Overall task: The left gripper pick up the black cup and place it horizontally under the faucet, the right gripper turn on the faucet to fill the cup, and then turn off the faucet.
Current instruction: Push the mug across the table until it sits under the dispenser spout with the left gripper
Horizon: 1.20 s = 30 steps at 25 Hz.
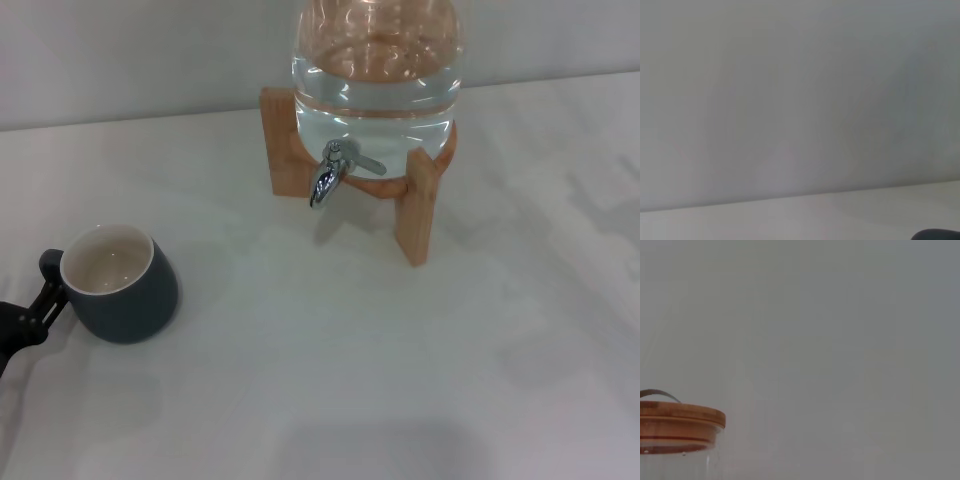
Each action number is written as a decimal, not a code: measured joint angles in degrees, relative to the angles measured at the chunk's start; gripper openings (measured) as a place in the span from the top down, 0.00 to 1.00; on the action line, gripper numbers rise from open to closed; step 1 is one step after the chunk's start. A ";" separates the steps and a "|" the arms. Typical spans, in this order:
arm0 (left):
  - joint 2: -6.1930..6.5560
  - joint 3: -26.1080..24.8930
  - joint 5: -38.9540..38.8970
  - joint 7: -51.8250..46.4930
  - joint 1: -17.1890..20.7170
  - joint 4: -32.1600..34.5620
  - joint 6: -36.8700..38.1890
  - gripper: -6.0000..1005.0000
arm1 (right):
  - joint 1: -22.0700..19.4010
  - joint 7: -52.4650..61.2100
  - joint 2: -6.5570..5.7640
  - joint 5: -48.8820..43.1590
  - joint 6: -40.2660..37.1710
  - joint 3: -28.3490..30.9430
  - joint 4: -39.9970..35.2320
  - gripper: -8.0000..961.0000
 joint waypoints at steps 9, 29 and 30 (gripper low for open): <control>-0.07 0.00 0.00 0.00 0.15 0.09 0.11 0.11 | 0.05 0.00 0.00 0.00 0.00 0.00 0.04 0.10; 0.02 -0.01 2.08 0.00 -0.18 -0.04 0.08 0.25 | 0.05 0.00 0.00 0.00 -0.02 0.00 0.04 0.10; 0.02 -0.01 2.10 0.00 -0.21 -0.04 0.08 0.25 | 0.05 0.00 0.00 0.00 -0.02 0.00 0.03 0.10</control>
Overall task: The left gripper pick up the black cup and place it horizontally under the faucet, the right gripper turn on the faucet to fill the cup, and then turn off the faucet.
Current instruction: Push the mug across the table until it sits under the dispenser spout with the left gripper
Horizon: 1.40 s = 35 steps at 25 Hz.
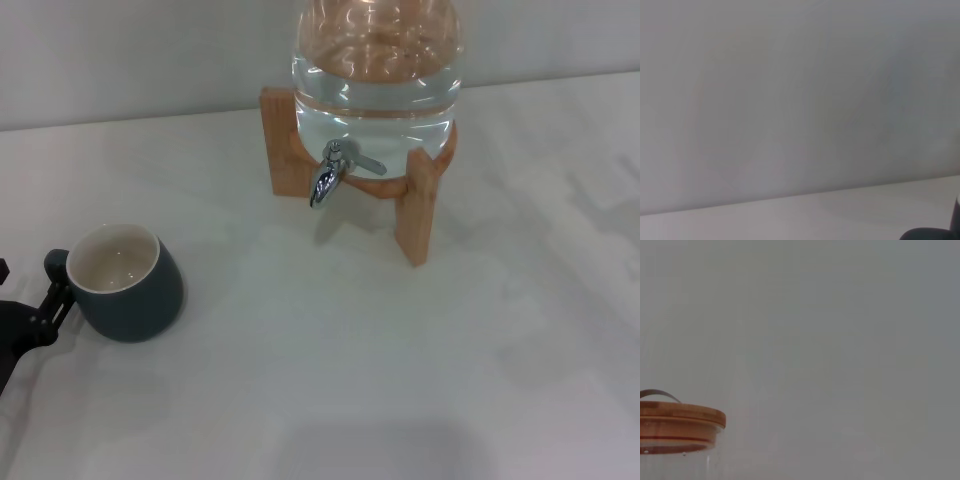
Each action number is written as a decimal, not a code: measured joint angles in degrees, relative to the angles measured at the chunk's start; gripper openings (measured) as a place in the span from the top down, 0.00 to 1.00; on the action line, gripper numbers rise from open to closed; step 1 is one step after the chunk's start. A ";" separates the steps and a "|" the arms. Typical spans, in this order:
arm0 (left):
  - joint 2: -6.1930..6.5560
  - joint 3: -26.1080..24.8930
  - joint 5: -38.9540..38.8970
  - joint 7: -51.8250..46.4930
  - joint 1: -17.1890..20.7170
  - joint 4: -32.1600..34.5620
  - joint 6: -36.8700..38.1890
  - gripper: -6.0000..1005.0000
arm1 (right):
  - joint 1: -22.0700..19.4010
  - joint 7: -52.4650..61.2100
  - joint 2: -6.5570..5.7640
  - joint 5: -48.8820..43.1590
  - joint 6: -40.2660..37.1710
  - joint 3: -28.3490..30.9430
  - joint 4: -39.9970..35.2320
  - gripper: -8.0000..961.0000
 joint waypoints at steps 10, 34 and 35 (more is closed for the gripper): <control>-0.04 -0.02 0.05 0.94 -0.04 0.07 0.11 0.25 | 0.04 0.00 0.00 0.00 -0.08 0.00 -0.12 0.10; -0.09 -0.61 -0.75 1.83 0.19 -0.29 0.28 0.25 | 0.09 0.00 0.00 0.00 -0.24 0.00 -0.33 0.10; -0.09 -0.61 -0.76 1.84 0.14 -0.29 0.28 0.25 | 0.09 0.00 0.00 0.00 -0.24 0.00 -0.35 0.10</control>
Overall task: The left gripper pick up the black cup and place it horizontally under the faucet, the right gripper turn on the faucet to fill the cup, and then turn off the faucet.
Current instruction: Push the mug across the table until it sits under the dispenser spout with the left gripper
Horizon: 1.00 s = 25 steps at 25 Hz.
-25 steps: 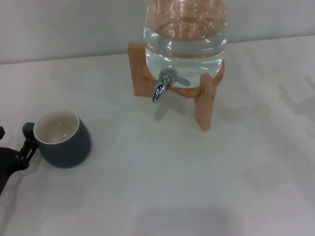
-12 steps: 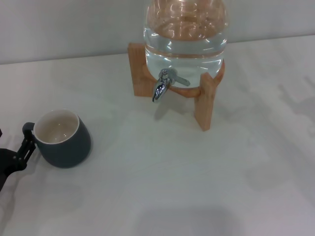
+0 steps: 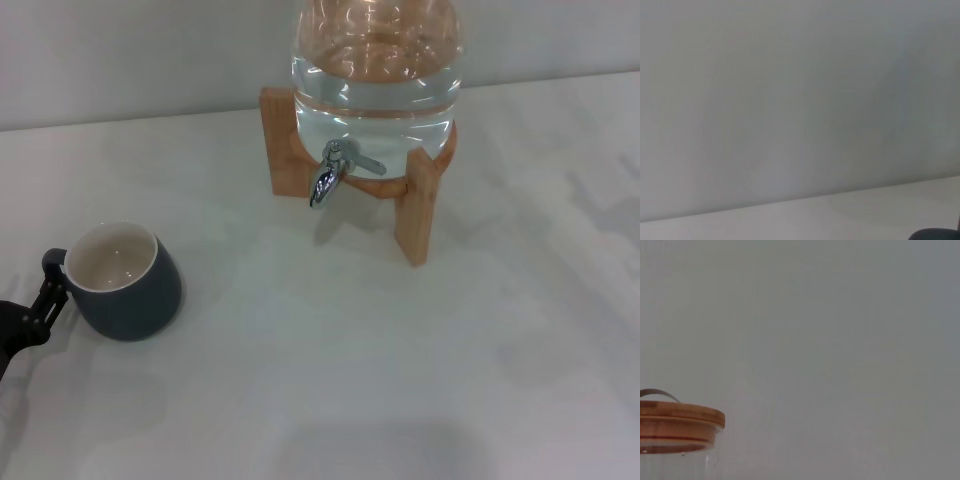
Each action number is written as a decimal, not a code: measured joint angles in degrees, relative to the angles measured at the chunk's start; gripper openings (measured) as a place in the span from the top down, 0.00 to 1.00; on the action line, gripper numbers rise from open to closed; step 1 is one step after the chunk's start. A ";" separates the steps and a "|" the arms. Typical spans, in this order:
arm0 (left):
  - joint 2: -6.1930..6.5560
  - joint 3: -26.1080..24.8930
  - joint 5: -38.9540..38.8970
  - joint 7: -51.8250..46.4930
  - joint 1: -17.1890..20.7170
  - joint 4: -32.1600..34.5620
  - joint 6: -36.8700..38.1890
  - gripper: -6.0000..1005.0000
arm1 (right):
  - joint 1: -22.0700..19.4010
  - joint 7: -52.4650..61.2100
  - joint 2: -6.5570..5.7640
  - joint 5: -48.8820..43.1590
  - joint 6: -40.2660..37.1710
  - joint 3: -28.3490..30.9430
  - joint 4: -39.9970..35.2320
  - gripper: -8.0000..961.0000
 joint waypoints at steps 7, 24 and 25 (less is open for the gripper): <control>0.01 0.00 0.00 0.01 -0.14 0.15 -0.02 0.25 | 0.00 0.00 0.00 0.00 0.00 0.00 -0.04 0.10; 0.02 -0.08 0.03 0.01 -0.18 0.07 -0.08 0.26 | 0.07 0.00 0.00 0.00 0.15 0.00 -0.04 0.10; 0.04 -0.08 0.03 0.01 -0.18 0.05 -0.09 0.26 | 0.08 0.00 0.00 0.00 0.16 0.00 -0.04 0.10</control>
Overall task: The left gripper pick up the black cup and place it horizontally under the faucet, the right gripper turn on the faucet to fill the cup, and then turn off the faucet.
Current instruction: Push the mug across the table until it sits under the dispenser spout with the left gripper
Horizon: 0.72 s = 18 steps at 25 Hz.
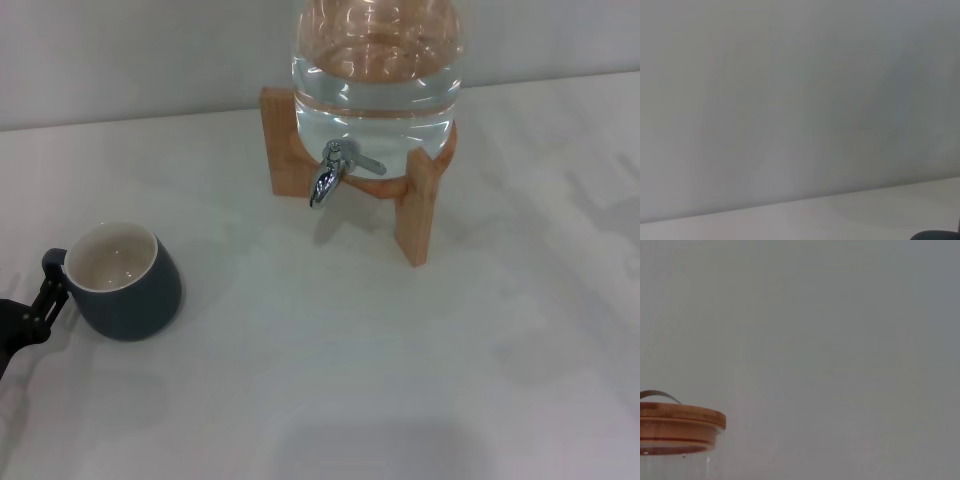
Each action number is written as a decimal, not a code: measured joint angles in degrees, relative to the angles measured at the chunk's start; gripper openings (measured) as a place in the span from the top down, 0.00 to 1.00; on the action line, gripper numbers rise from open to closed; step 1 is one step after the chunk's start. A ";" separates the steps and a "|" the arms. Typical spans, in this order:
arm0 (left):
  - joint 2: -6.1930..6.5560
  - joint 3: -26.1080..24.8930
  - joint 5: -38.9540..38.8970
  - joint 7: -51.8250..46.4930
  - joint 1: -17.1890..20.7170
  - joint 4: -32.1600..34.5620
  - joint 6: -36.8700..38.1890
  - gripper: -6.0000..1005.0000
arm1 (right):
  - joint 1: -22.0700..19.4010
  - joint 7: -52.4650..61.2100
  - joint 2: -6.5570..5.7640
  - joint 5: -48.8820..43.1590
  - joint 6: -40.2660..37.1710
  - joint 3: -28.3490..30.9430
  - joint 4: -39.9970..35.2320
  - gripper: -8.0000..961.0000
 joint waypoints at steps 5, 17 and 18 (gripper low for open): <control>0.04 0.00 0.01 0.00 0.00 -0.06 -0.02 0.26 | 0.01 0.00 0.00 0.00 0.11 0.00 0.09 0.10; 0.06 -0.11 -0.01 -0.06 -0.09 -0.07 -0.18 0.26 | 0.10 0.00 0.00 0.00 0.11 -0.09 0.09 0.11; 0.08 -0.11 -0.01 -0.12 -0.09 -0.07 -0.19 0.26 | 0.13 0.00 0.00 0.00 0.11 -0.09 0.09 0.11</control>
